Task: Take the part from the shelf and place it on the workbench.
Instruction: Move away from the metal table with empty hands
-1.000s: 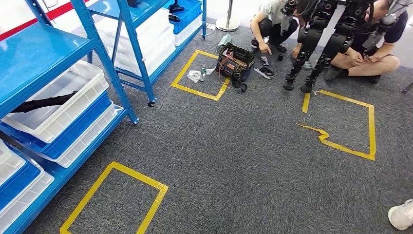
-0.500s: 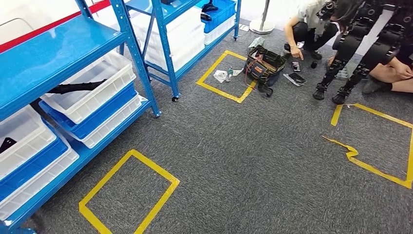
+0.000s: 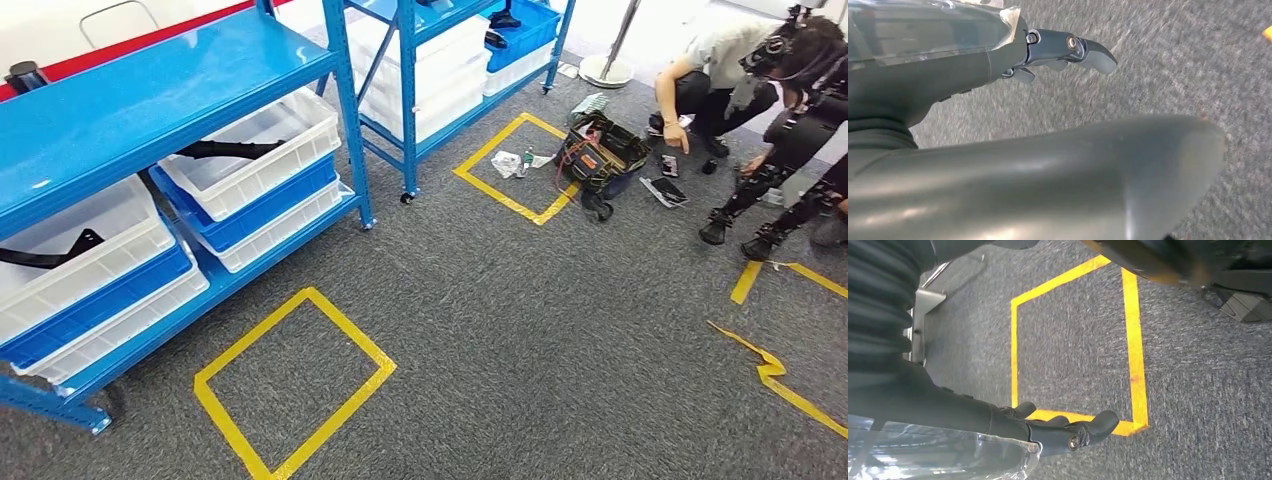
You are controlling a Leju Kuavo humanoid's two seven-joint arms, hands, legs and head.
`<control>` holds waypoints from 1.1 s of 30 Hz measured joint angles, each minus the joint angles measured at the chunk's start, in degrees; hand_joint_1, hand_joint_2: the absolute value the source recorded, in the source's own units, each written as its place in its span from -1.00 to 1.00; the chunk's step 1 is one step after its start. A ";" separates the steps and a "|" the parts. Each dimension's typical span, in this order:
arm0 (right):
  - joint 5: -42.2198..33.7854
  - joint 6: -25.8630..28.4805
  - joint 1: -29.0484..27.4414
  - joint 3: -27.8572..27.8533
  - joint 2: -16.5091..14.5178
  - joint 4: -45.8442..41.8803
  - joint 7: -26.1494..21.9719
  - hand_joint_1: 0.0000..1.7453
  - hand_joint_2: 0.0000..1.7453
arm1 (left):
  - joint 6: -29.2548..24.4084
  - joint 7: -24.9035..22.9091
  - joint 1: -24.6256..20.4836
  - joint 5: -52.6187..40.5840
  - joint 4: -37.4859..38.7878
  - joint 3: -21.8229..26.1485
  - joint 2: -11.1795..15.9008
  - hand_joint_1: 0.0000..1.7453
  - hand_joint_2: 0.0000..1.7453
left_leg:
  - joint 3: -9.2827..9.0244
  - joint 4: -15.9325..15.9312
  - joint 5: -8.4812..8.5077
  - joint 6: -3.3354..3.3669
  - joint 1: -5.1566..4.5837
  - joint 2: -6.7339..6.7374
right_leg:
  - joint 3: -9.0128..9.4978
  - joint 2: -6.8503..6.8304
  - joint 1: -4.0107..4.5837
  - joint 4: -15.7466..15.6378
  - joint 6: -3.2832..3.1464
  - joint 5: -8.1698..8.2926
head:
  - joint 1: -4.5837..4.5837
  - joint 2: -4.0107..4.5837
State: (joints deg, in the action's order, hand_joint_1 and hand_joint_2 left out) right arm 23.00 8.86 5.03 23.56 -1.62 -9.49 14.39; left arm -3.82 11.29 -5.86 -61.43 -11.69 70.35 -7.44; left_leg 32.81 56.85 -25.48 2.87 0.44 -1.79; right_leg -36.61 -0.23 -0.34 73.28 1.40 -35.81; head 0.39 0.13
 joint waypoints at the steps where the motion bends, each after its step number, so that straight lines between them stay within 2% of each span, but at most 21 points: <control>1: 0.01 -0.04 -0.04 0.01 0.04 0.00 0.01 -1.00 1.00 | 0.00 -0.03 0.07 0.04 0.01 0.00 -0.04 -1.00 -1.00 | 0.07 0.07 0.09 -0.19 0.17 -1.03 | -0.05 0.16 -0.36 -0.02 0.76 0.50 | 0.01 0.00; 3: -0.01 -0.08 -0.06 0.01 0.11 0.00 0.01 -1.00 1.00 | -0.01 -0.08 0.14 0.09 -0.01 0.01 -0.10 -1.00 -1.00 | 0.23 0.43 0.11 -0.92 0.61 -2.94 | 3.31 1.68 -1.37 -7.25 2.73 3.82 | -0.12 0.00; 4: -0.03 -0.10 -0.06 0.00 0.11 0.01 0.01 -1.00 1.00 | -0.01 -0.11 0.10 0.10 -0.03 0.01 -0.09 -1.00 -1.00 | 0.47 0.82 0.02 -1.43 0.72 -3.80 | 5.07 2.91 -1.76 -11.22 3.20 5.29 | -0.29 0.00; 6: -0.02 -0.15 0.01 -0.01 0.03 0.02 0.01 -1.00 1.00 | -0.19 -0.15 0.11 0.14 -0.08 0.01 -0.02 -1.00 -1.00 | 1.06 1.18 0.05 -2.46 0.76 -5.15 | 6.62 4.54 -1.96 -14.89 2.70 6.34 | -0.39 0.00; 8: 0.02 -0.16 0.14 -0.03 -0.02 0.01 -0.02 -1.00 1.00 | -0.49 -0.17 0.40 0.17 -0.09 0.01 0.03 -1.00 -1.00 | 1.45 1.02 0.38 -3.28 1.03 -6.13 | 6.77 3.34 -1.76 -14.86 1.33 6.59 | -0.16 0.00; 10: 0.07 -0.16 0.21 -0.04 -0.06 0.00 -0.05 -1.00 1.00 | -0.70 -0.17 0.68 0.21 -0.09 0.02 0.07 -1.00 -1.00 | 2.02 1.82 -0.14 -3.66 1.12 -4.75 | 6.91 2.20 -1.88 -14.98 0.55 6.92 | -0.03 0.00; 11: 0.11 -0.16 0.20 -0.04 -0.08 0.01 -0.08 -1.00 1.00 | -0.75 -0.17 0.71 0.21 -0.09 0.03 0.07 -1.00 -1.00 | 2.77 3.34 -1.21 -3.69 1.05 -3.12 | 6.86 1.64 -1.90 -15.04 0.19 7.00 | 0.13 0.00; 14: 0.21 -0.14 -0.20 -0.05 -0.08 0.03 -0.15 -1.00 1.00 | -0.78 -0.20 0.57 0.19 -0.09 0.01 0.02 -1.00 -1.00 | 7.79 13.79 -6.56 -3.79 0.85 0.91 | 6.64 -0.85 -1.29 -15.03 -0.53 6.93 | 0.61 0.00; 15: 0.21 -0.13 -0.33 -0.05 -0.08 0.03 -0.17 -1.00 1.00 | -0.77 -0.23 0.57 0.17 -0.09 0.01 0.01 -1.00 -1.00 | 9.07 16.59 -7.46 -3.78 0.86 1.37 | 6.58 -1.84 -1.11 -15.03 -0.60 6.88 | 0.64 0.00; 16: 0.21 -0.11 -0.38 -0.06 -0.09 0.04 -0.19 -1.00 1.00 | -0.77 -0.27 0.63 0.15 -0.09 0.02 0.00 -1.00 -1.00 | 9.07 17.00 -7.08 -3.72 0.86 1.62 | 6.58 -2.77 -0.99 -15.02 -0.66 6.82 | 0.65 0.00; 17: 0.21 -0.08 -0.38 -0.06 -0.09 0.04 -0.21 -1.00 1.00 | -0.77 -0.31 0.69 0.13 -0.09 0.02 0.02 -1.00 -1.00 | 8.08 15.46 -5.90 -3.62 0.86 1.85 | 6.64 -3.50 -0.94 -15.02 -0.71 6.76 | 0.66 0.00; 19: 0.21 0.07 -0.34 -0.06 -0.12 0.04 -0.27 -1.00 1.00 | -0.76 -0.31 0.70 0.07 -0.09 0.03 0.07 -1.00 -1.00 | 3.51 7.73 -2.63 -3.20 0.73 4.06 | 6.95 -4.67 -0.84 -15.02 -0.68 6.60 | 0.75 0.00; 21: 0.21 0.23 -0.35 -0.08 -0.11 0.04 -0.37 -1.00 1.00 | -0.74 -0.27 0.51 -0.08 -0.09 0.02 0.12 -1.00 -1.00 | 0.61 2.62 -1.35 -2.74 0.32 6.31 | 7.20 -5.58 -0.43 -15.00 -0.31 6.33 | 0.78 0.00; 22: 0.21 0.28 -0.36 -0.11 -0.09 0.04 -0.42 -1.00 1.00 | -0.73 -0.24 0.42 -0.16 -0.09 0.01 0.13 -1.00 -1.00 | 0.49 2.12 -1.47 -2.55 0.06 6.44 | 7.32 -6.03 -0.28 -15.02 -0.05 6.24 | 0.78 0.00; 24: 0.27 0.35 -0.35 -0.19 -0.04 0.04 -0.46 -1.00 1.00 | -0.72 -0.21 0.35 -0.23 -0.09 0.01 0.16 -1.00 -1.00 | 0.64 1.83 -1.27 -1.92 -0.19 5.03 | 7.62 -6.92 -0.25 -15.17 0.62 6.11 | 0.77 0.00; 26: 0.35 0.38 -0.28 -0.28 0.06 0.04 -0.50 -1.00 1.00 | -0.81 -0.26 0.36 -0.27 -0.09 0.01 0.17 -1.00 -1.00 | 0.53 1.24 -0.70 -1.08 0.04 3.59 | 7.00 -4.79 -0.40 -13.54 0.99 4.95 | 0.73 0.00; 28: 0.41 0.37 -0.32 -0.37 0.20 0.04 -0.53 -1.00 1.00 | -0.93 -0.29 0.21 -0.32 -0.10 0.01 0.14 -1.00 -1.00 | 0.61 0.92 -0.26 -0.52 0.25 2.24 | 4.30 -1.31 -0.54 -7.74 0.69 2.09 | 0.61 0.00; 30: 0.50 0.34 -0.49 -0.43 0.26 0.04 -0.54 -1.00 1.00 | -0.95 -0.29 0.12 -0.34 -0.10 0.01 0.10 -1.00 -1.00 | 0.86 0.95 -0.11 -0.38 0.22 0.50 | 0.78 -0.17 -0.56 -0.67 0.61 -0.30 | 0.58 0.00; 31: 0.55 0.33 -0.55 -0.45 0.27 0.04 -0.54 -1.00 1.00 | -0.95 -0.29 0.18 -0.35 -0.10 0.01 0.05 -1.00 -1.00 | 0.92 0.98 -0.05 -0.41 0.25 -0.49 | 0.01 -0.01 -0.63 0.57 0.98 -0.26 | 0.58 0.00; 32: 0.60 0.32 -0.56 -0.48 0.30 0.04 -0.54 -1.00 1.00 | -0.94 -0.29 0.24 -0.37 -0.09 0.01 0.01 -1.00 -1.00 | 0.92 1.02 0.01 -0.54 0.34 -1.49 | 0.49 0.15 -0.76 -0.85 1.57 0.85 | 0.57 0.00; 33: 0.65 0.31 -0.55 -0.49 0.31 0.04 -0.54 -1.00 1.00 | -0.94 -0.29 0.29 -0.40 -0.09 0.00 -0.03 -1.00 -1.00 | 0.94 1.11 0.05 -0.78 0.44 -2.46 | 2.08 0.89 -1.01 -4.62 2.30 2.69 | 0.55 0.00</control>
State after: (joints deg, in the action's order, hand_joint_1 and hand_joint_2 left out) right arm 23.65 9.17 4.48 23.06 -1.31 -9.44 13.86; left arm -4.76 11.00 -5.56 -61.83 -11.78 70.35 -7.47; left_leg 33.75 57.96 -25.43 2.09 0.88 -4.25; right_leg -34.53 0.66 -1.35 68.67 3.70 -33.12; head 0.95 0.13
